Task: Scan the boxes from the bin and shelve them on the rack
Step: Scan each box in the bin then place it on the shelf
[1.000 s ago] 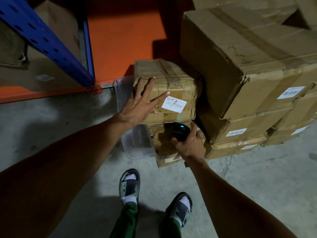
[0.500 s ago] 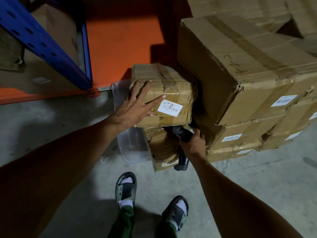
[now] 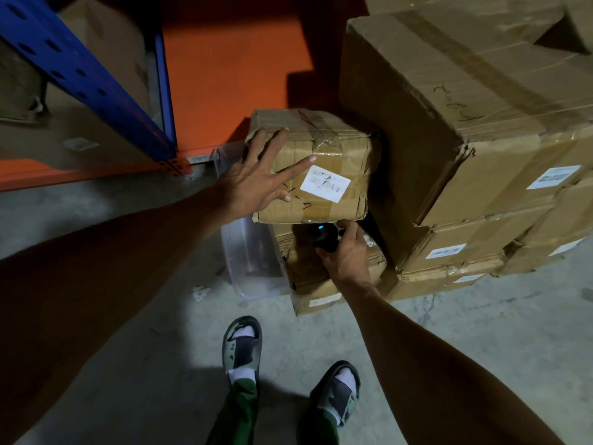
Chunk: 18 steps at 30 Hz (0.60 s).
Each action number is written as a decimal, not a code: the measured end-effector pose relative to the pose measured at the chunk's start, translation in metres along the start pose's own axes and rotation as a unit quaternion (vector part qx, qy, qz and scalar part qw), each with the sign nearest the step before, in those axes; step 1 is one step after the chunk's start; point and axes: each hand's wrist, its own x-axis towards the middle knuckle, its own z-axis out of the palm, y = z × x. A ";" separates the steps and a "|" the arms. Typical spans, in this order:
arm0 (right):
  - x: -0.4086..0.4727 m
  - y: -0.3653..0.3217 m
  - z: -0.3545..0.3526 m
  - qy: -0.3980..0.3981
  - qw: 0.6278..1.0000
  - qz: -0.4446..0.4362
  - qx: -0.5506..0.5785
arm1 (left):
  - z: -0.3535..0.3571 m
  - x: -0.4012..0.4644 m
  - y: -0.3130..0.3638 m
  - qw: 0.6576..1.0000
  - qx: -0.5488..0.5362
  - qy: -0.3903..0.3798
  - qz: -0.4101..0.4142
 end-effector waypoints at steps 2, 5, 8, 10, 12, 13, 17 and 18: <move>-0.003 0.002 0.006 0.017 1.000 0.007 -0.012 | -0.001 0.000 0.000 1.000 -0.001 -0.009 -0.001; -0.010 0.011 0.005 0.033 0.998 0.015 -0.059 | -0.003 -0.001 0.001 1.000 -0.003 -0.017 -0.006; -0.010 0.016 -0.003 0.015 0.998 0.046 -0.039 | -0.005 0.000 0.000 1.000 -0.008 -0.020 -0.005; -0.010 0.018 -0.005 0.004 0.998 0.052 -0.022 | -0.007 0.001 -0.001 1.000 -0.012 -0.025 -0.005; -0.009 0.019 -0.006 -0.003 0.998 0.052 -0.017 | -0.007 0.001 -0.001 1.000 -0.012 -0.027 -0.005; -0.007 0.019 -0.006 -0.005 0.998 0.054 -0.017 | -0.007 0.000 -0.001 1.000 -0.009 -0.025 -0.004; -0.010 0.019 -0.011 0.001 0.998 0.057 -0.037 | -0.008 0.000 0.001 1.000 -0.010 -0.023 0.000; -0.012 0.018 -0.013 0.021 0.998 0.046 -0.045 | -0.008 0.000 0.000 1.000 -0.012 -0.024 0.000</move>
